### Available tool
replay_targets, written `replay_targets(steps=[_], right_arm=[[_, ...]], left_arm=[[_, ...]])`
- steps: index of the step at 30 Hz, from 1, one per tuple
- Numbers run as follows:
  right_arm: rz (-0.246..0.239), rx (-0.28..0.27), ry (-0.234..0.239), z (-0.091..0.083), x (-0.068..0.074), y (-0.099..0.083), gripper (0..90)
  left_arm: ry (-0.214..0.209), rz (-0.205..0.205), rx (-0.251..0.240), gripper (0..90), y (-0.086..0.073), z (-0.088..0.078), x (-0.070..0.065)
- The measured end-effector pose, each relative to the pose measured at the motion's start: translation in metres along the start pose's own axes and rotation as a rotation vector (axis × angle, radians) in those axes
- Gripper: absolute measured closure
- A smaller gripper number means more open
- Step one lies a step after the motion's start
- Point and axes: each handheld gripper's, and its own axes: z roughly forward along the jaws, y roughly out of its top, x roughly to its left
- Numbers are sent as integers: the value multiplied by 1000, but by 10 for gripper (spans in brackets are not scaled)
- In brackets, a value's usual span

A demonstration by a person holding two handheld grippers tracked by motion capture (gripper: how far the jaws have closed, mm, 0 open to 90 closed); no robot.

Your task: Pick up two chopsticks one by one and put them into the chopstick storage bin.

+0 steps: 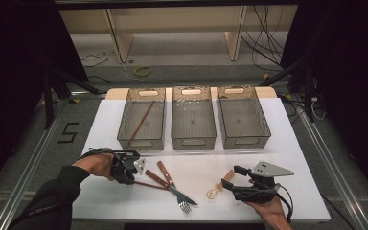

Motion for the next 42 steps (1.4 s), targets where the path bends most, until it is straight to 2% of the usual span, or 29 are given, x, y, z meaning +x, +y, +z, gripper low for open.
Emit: replay_targets(steps=[6,7,9,17,23,24,26,27,30,42], right_arm=[[-1,2,3,0,0,0,290],[-1,3,3,0,1,0,290],[0,2,4,0,1,0,289],[-1,3,3,0,1,0,289],[-1,4,4,0,1,0,289],[-1,4,4,0,1,0,289],[-3,4,4,0,1,0,289],[-1,5,4,0,1,0,289],[-3,4,4,0,1,0,289],[0,5,3,0,1,0,289]], left_arm=[[-17,25,-6,818,1,1,-3],[-16,41,2,821,1,0,-3],[-34,41,-3,828,1,1,-4],[-49,44,-7,833,1,0,-6],[-56,38,4,834,-2,-2,-6],[-59,24,-1,834,-3,-2,-7],[-57,34,13,834,-5,-3,-7],[-61,20,7,834,-6,-3,-7],[-64,11,13,834,-10,-5,-8],[-55,-17,19,835,-35,-8,-15]])
